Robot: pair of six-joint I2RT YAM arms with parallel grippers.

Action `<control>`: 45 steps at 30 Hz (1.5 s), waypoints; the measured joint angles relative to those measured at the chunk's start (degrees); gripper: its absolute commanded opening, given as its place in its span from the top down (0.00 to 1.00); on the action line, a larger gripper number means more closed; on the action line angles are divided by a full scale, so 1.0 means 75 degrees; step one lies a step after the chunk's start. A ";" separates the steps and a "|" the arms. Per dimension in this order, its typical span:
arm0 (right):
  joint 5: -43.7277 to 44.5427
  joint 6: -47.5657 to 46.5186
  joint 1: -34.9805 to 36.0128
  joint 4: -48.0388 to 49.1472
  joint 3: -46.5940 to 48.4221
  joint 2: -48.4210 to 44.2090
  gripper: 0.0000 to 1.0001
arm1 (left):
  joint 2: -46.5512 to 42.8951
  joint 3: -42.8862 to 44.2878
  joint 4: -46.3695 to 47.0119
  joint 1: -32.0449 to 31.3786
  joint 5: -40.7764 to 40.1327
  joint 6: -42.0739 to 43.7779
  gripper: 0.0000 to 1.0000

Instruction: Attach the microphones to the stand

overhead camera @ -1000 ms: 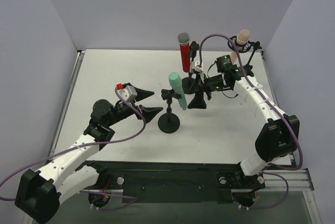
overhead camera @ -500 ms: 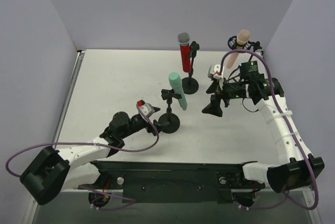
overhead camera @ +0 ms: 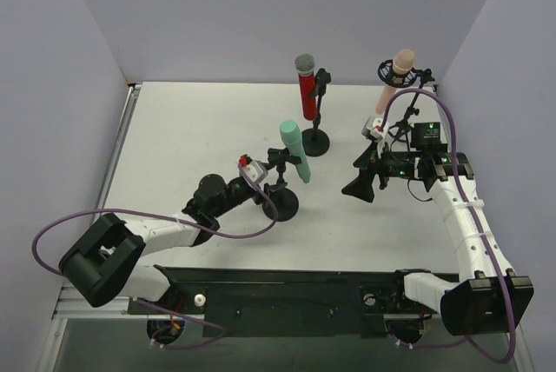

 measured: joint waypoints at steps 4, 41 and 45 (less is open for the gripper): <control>-0.0143 0.0169 -0.0003 0.0268 -0.0050 0.0000 0.00 | 0.0201 0.0017 0.0233 0.0047 -0.0003 -0.0070 0.44; -0.0391 0.0283 -0.0297 0.0463 -0.0233 0.0000 0.00 | 0.0009 0.0306 0.0093 0.2509 -0.1014 -0.1061 1.00; -0.0423 0.0283 -0.0294 0.0469 -0.0245 0.0000 0.00 | 0.0268 0.0784 0.0064 0.3791 -0.1177 -0.1122 1.00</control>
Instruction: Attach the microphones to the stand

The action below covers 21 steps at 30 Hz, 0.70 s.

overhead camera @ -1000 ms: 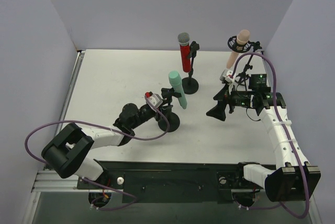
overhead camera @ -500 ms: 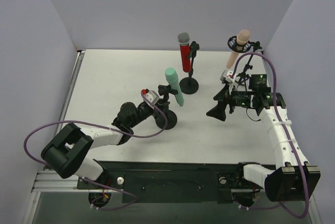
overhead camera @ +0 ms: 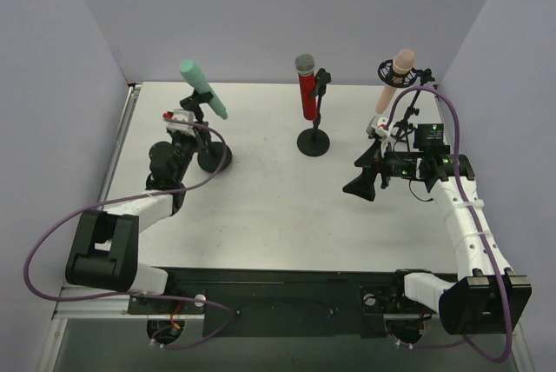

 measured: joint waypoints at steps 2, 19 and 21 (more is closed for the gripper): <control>-0.0012 0.0000 0.0000 0.0000 0.0000 0.0000 0.00 | 0.0300 0.0341 0.0085 0.0542 -0.0003 -0.0026 1.00; -0.0015 -0.0003 -0.0009 0.0000 -0.0020 0.0000 0.00 | 0.2416 0.1408 0.0857 0.2331 0.0557 -0.0009 0.63; -0.0012 -0.0003 -0.0009 0.0000 -0.0035 0.0000 0.00 | 0.2413 0.1381 0.0883 0.2331 0.0586 0.0026 0.45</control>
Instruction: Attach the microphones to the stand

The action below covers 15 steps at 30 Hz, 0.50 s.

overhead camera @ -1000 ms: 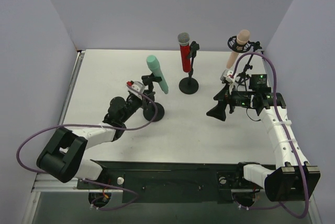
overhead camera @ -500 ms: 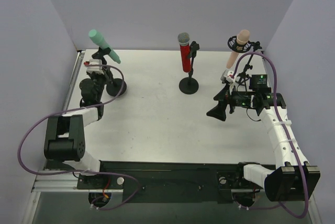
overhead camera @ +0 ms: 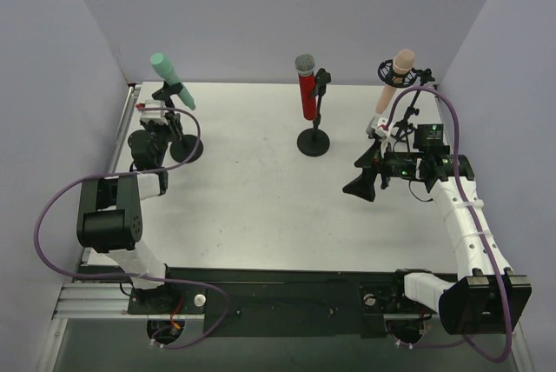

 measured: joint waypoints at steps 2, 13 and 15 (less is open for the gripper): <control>0.0000 0.0000 0.0000 0.0000 0.0000 0.0000 0.00 | -0.0064 -0.0076 0.0052 -0.0006 0.0047 -0.0041 0.31; 0.0009 -0.0096 -0.0350 -0.0038 0.0000 -0.0003 0.00 | -0.1988 -0.0860 -0.0764 -0.0015 0.0006 -0.0449 0.14; 0.0006 -0.0093 -0.0455 -0.0055 0.0000 -0.0012 0.00 | -0.2500 -0.0924 -0.1224 -0.0012 -0.0026 -0.0542 0.14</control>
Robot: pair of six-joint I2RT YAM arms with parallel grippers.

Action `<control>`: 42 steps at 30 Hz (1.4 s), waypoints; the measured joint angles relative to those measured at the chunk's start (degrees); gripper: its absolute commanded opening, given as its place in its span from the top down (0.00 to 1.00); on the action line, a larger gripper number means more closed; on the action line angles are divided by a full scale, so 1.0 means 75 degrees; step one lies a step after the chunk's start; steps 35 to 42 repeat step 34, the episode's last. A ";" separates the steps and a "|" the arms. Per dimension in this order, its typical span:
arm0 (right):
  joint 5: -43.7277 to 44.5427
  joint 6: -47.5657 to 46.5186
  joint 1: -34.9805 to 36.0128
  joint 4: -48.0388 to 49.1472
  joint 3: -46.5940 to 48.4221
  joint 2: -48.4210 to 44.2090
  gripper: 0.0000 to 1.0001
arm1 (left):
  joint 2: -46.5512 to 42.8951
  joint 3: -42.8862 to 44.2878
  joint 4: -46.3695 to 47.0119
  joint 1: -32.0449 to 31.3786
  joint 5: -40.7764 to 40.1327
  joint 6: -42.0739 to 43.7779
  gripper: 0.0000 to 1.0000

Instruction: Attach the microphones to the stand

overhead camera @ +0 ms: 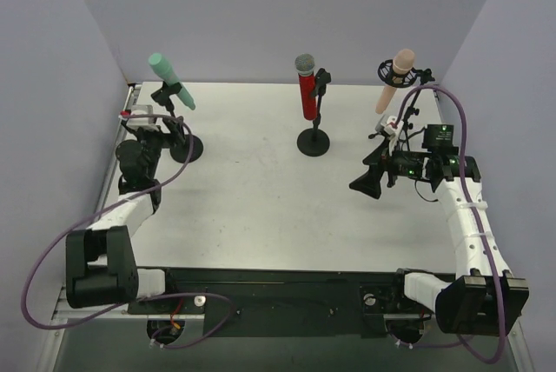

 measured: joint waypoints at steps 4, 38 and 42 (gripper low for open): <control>0.0026 0.0082 -0.0408 -0.0012 0.0003 -0.0163 0.00 | -0.1236 -0.0262 -0.1032 -0.0003 -0.0189 -0.0291 0.07; 0.6216 0.6248 -0.2745 0.0568 0.0061 -0.3261 0.00 | -0.7356 -0.0219 -0.7498 -0.2396 -0.0277 -0.0326 0.03; 0.6216 0.6248 -0.2745 0.0568 0.0061 -0.3261 0.00 | -0.7356 -0.0219 -0.7498 -0.2396 -0.0277 -0.0326 0.03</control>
